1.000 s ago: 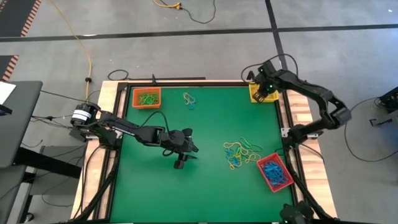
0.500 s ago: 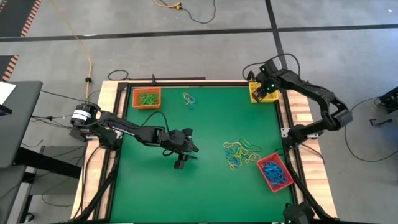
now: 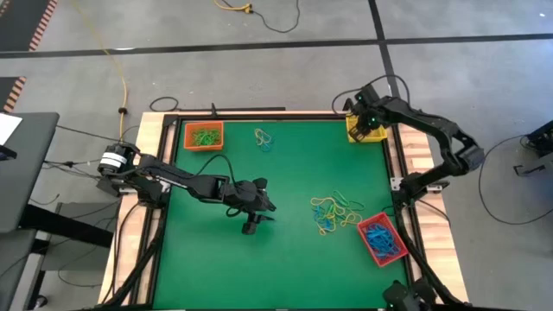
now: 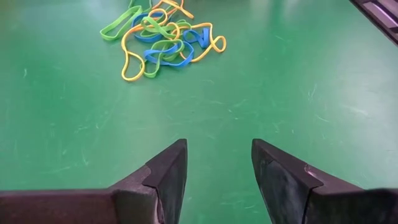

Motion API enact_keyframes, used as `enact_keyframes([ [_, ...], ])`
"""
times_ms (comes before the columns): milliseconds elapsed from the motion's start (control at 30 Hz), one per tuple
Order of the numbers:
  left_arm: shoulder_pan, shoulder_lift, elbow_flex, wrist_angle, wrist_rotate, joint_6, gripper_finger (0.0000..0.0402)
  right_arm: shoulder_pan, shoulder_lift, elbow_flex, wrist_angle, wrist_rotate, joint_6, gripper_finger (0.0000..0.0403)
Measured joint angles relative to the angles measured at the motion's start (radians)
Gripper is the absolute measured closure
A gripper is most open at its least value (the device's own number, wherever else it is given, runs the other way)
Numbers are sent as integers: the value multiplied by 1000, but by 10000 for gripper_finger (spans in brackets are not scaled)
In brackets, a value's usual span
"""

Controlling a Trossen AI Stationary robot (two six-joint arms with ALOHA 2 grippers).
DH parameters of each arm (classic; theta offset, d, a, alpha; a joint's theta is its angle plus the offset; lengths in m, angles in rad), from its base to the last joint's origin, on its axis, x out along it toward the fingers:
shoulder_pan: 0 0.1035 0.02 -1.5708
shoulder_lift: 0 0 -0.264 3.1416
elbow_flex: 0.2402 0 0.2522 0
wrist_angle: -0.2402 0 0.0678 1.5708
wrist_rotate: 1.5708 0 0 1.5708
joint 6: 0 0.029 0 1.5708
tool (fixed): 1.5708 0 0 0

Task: Sort rubber bands into baskets
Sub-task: Put the yellow rubber band into the yellow bin

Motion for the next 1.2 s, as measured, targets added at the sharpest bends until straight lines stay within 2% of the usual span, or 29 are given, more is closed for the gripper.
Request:
enact_keyframes([
  [167,0,0,0,0,-17,3,233,3,4,0,5,51,14,247],
  [333,0,0,0,0,-18,4,233,-20,5,0,-19,-131,40,246],
  [500,0,0,0,0,-18,7,233,-12,4,0,5,11,60,251],
  [533,0,0,0,0,-18,7,233,-5,4,0,11,15,68,253],
  [633,0,0,0,-1,-18,6,233,-3,4,0,21,-108,61,257],
  [733,0,0,0,-1,-18,6,233,-4,4,-1,9,3,79,257],
  [767,0,0,0,-1,-18,6,233,-5,4,-5,8,9,86,256],
  [867,0,0,0,-1,-18,7,233,-23,3,-5,12,-119,90,255],
  [900,0,0,0,-2,-18,7,233,-29,3,-4,12,-131,91,255],
  [1000,0,0,0,-2,-18,11,233,-23,2,-3,7,-37,94,255],
  [1200,0,0,0,-4,-18,10,233,1,2,-4,5,32,95,255],
])
